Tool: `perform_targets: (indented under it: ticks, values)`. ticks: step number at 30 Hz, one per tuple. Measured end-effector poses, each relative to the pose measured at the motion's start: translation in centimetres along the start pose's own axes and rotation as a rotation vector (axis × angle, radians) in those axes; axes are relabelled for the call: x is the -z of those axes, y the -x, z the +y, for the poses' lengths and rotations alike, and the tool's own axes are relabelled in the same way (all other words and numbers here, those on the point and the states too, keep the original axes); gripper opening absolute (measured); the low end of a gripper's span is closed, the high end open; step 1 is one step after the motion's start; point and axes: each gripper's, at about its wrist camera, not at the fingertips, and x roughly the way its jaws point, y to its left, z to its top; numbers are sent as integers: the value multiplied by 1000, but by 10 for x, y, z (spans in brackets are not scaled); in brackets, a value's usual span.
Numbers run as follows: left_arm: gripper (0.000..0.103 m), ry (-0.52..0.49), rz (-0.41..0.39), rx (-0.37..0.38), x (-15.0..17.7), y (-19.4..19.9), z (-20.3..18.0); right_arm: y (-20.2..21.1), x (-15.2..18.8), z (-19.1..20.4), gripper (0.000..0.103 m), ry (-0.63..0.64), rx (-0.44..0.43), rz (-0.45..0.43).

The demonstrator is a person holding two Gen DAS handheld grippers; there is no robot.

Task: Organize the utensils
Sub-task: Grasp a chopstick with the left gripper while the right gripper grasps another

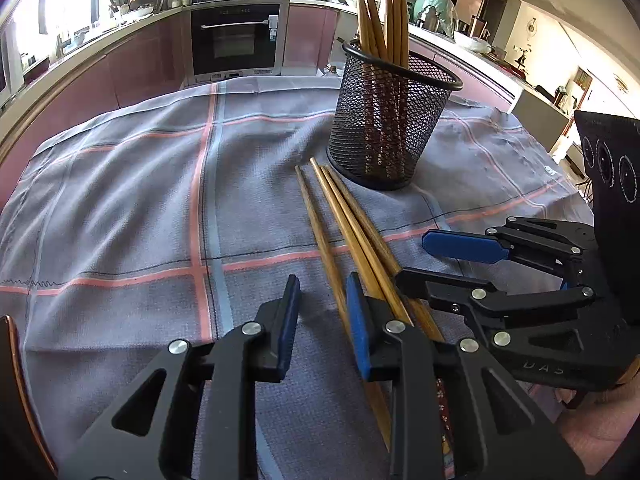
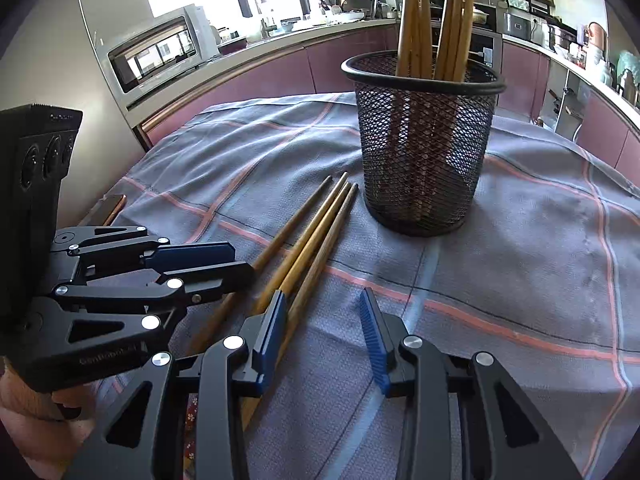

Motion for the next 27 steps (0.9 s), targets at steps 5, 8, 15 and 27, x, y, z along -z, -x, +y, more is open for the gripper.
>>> perform_targets:
  ticks: [5, 8, 15, 27]
  values:
    - [32, -26, 11, -35, -6, -6, -3, -6, -4, 8, 34, 29, 25, 11]
    - [30, -42, 17, -48, -11, -12, -3, -9, -8, 8, 30, 42, 40, 17]
    - [24, -48, 20, -71, -16, -17, -6, -14, -14, 9, 19, 57, 60, 24]
    - [16, -13, 24, -59, -15, -17, -6, -15, -16, 7, 13, 53, 63, 46]
